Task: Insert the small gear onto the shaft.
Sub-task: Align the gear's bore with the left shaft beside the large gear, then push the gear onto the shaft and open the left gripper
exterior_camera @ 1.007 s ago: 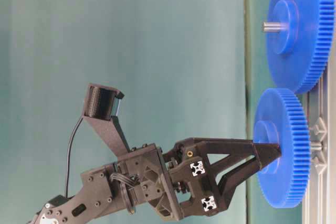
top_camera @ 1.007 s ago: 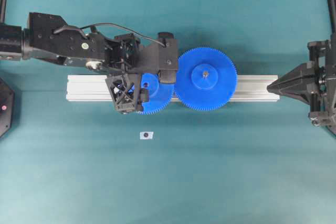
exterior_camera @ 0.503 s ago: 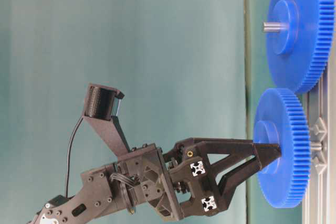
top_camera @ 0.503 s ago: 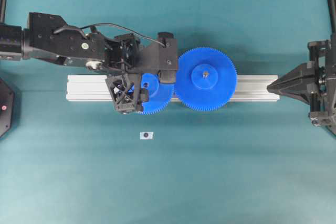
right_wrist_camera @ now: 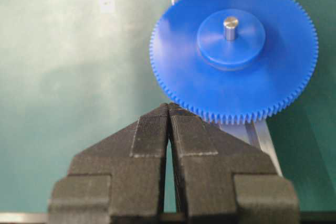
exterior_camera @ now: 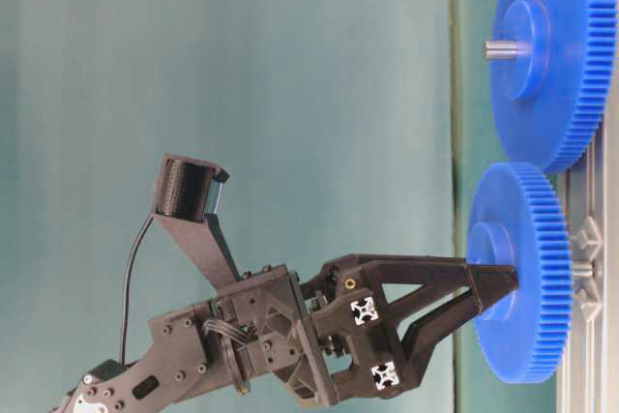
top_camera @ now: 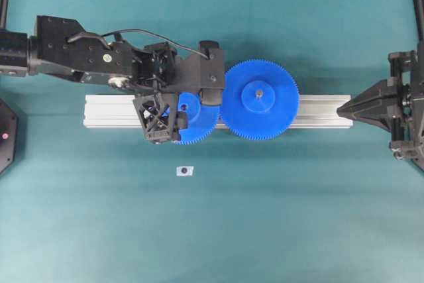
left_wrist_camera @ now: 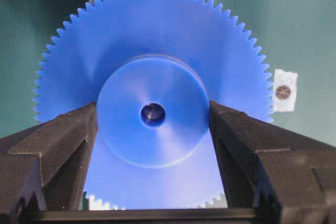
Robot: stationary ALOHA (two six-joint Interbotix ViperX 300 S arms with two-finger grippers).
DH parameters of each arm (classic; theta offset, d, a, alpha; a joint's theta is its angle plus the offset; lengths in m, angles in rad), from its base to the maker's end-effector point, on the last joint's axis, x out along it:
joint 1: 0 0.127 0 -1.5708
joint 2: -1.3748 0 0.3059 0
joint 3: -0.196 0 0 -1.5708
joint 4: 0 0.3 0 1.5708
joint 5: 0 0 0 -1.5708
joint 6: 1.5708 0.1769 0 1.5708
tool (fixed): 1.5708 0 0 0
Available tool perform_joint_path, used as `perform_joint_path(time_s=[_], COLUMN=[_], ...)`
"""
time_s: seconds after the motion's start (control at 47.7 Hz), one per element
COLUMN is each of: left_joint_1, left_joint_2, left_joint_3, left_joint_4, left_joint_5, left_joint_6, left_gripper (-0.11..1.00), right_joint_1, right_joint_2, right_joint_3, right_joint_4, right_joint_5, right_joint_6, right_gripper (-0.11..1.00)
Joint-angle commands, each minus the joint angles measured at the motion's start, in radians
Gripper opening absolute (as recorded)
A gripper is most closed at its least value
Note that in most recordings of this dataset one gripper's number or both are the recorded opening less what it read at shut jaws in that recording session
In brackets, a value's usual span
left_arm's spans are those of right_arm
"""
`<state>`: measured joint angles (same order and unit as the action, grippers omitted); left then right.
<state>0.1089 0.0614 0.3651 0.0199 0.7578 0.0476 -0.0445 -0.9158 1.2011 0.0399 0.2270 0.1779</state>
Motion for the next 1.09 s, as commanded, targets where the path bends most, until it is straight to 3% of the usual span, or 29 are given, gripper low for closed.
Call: perform_joint_path(time_s=[0.0,0.063,0.21,1.07], left_joint_1=[0.018,0.018,0.020,0.020], left_joint_2=[-0.046,-0.049,-0.057,-0.072], left_joint_3=[-0.018,-0.026,-0.049,-0.066], left_joint_4=[0.006,0.006,0.006,0.006], left_joint_5=[0.005,0.008,0.008,0.020], left_joint_6=[0.000,0.000,0.002,0.000], left_gripper=[0.71,0.71,0.87,0.85], right_joint_1=[-0.003,-0.003,-0.002,-0.003], right_joint_2=[0.003,0.003,0.003,0.003], right_joint_3=[-0.009,-0.012,-0.012,-0.009], right_joint_4=[0.000,0.000,0.000,0.000], right_joint_5=[-0.011,-0.011,-0.011,-0.011], right_joint_6=[0.009,0.011,0.011,0.012], right_gripper=[0.07,0.07,0.07,0.07])
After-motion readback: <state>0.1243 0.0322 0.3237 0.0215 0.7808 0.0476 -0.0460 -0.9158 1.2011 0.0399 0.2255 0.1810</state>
